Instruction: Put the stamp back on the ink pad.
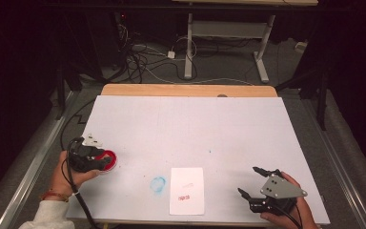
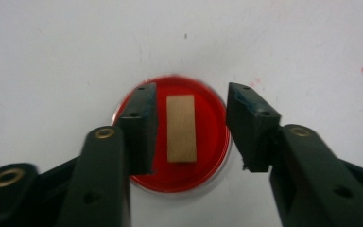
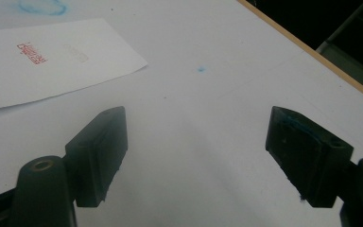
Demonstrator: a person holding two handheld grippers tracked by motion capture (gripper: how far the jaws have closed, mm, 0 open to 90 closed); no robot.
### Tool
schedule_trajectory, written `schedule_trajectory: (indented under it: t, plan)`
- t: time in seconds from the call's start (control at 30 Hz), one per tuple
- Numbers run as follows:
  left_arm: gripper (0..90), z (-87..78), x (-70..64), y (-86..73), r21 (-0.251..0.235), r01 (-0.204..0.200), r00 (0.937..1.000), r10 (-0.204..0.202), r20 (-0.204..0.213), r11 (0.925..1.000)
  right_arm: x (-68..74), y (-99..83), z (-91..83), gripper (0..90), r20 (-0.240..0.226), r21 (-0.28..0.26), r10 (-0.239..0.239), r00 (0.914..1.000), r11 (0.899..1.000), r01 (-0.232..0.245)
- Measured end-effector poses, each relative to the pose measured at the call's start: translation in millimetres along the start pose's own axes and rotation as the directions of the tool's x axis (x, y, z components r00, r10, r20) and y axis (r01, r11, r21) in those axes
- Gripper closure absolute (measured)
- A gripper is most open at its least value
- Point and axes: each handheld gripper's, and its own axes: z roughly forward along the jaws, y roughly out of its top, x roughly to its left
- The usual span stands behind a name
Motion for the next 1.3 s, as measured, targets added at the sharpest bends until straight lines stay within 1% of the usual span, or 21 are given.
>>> schedule_trajectory:
  t: [0.07,0.13,0.23,0.3,0.37,0.4,0.5,0.53,0.57,0.6,0.63,0.67,0.73,0.8,0.9,0.93,1.03,1.1,1.13,1.23,1.3]
  plan:
    - [41.8,-4.6,-5.8,1.9,-0.047,-0.016,0.9997,0.015,-0.016,0.9988,0.1,0.3,-0.6,22.2,0.004,-0.004,0.001,1.0,1.0,-0.001]
    - [35.8,-8.1,-12.7,3.8,-0.088,-0.043,0.9986,0.04,-0.034,0.9951,-0.1,0.4,-1.2,22.1,0.007,-0.008,0.003,1.0,1.0,-0.003]
    - [27.9,-13.3,-24.9,5.7,-0.166,-0.076,0.9956,0.066,-0.067,0.9832,-0.9,0.8,-2.3,22.0,0.018,-0.016,0.009,0.9998,1.0,-0.009]
    - [24.9,-17.1,-33.5,6.0,-0.216,-0.1,0.9936,0.086,-0.074,0.9712,-1.2,1.1,-3.1,22.0,0.023,-0.025,0.015,0.9996,1.0,-0.015]
    - [21.2,-20.7,-42.9,6.4,-0.277,-0.124,0.9903,0.101,-0.095,0.9529,-1.5,1.0,-3.2,21.9,0.03,-0.028,0.015,0.9994,1.0,-0.014]
    - [20.8,-21.9,-46.2,7.7,-0.297,-0.149,0.9865,0.121,-0.111,0.9431,-1.6,0.7,-3.3,21.9,0.029,-0.03,0.016,0.9994,0.999,-0.015]
    - [16.9,-24.8,-58.3,9.6,-0.344,-0.181,0.9807,0.143,-0.133,0.9214,-1.5,0.0,-3.3,21.7,0.043,-0.028,0.019,0.9989,0.999,-0.018]
    - [16.9,-26.3,-62.8,9.8,-0.366,-0.188,0.9797,0.148,-0.136,0.9113,-1.6,-0.2,-3.6,21.7,0.045,-0.03,0.021,0.9988,0.999,-0.02]
    - [16.9,-27.2,-65.2,9.8,-0.378,-0.193,0.9789,0.152,-0.137,0.9056,-1.8,-0.3,-4.0,21.7,0.047,-0.035,0.023,0.9986,0.999,-0.021]
    - [16.9,-28.2,-68.9,9.3,-0.396,-0.198,0.9778,0.152,-0.145,0.8968,-2.1,-0.2,-4.1,21.5,0.048,-0.038,0.023,0.9986,0.999,-0.021]
    - [16.9,-29.1,-73.0,8.1,-0.407,-0.194,0.9793,0.151,-0.135,0.8924,-2.1,-0.1,-4.4,21.3,0.053,-0.042,0.024,0.9983,0.999,-0.022]
    - [16.9,-29.6,-75.8,7.4,-0.421,-0.203,0.9783,0.165,-0.126,0.8842,-2.1,0.0,-4.5,21.1,0.061,-0.045,0.028,0.9978,0.999,-0.025]
    - [16.9,-30.2,-81.1,5.0,-0.444,-0.214,0.9762,0.173,-0.131,0.87,-2.4,-0.3,-4.4,21.1,0.063,-0.048,0.033,0.9974,0.998,-0.03]
    - [16.9,-30.1,-85.5,2.8,-0.459,-0.215,0.9764,0.181,-0.119,0.8618,-2.0,-0.8,-3.8,20.4,0.067,-0.045,0.029,0.9973,0.999,-0.026]
    - [16.8,-28.8,-92.3,-1.1,-0.47,-0.214,0.9761,0.169,-0.137,0.8562,-0.8,-1.4,-3.4,20.2,0.068,-0.043,0.024,0.9974,0.999,-0.021]
    - [16.8,-27.9,-93.8,-2.5,-0.473,-0.209,0.9773,0.165,-0.133,0.856,-0.6,-1.8,-3.7,20.2,0.072,-0.043,0.023,0.9971,0.999,-0.02]
    - [16.1,-23.7,-98.2,-7.8,-0.469,-0.212,0.9766,0.167,-0.135,0.8574,-0.5,-3.3,-5.1,20.1,0.081,-0.05,0.034,0.9961,0.998,-0.03]
    - [16.1,-20.5,-100.3,-12.4,-0.472,-0.213,0.9764,0.169,-0.135,0.8555,-0.3,-4.4,-5.8,20.1,0.084,-0.056,0.044,0.9955,0.998,-0.039]
    - [16.1,-18.6,-101.2,-14.3,-0.474,-0.206,0.9781,0.165,-0.127,0.8562,0.0,-5.0,-5.8,20.1,0.085,-0.059,0.042,0.9955,0.998,-0.037]
    - [16.1,-12.5,-105.9,-18.7,-0.459,-0.211,0.977,0.17,-0.128,0.8632,1.8,-6.5,-5.3,19.7,0.086,-0.059,0.041,0.9955,0.998,-0.036]
    - [16.1,-7.7,-109.1,-21.2,-0.444,-0.211,0.9772,0.177,-0.118,0.8708,2.9,-7.5,-5.6,19.3,0.09,-0.062,0.044,0.995,0.997,-0.039]
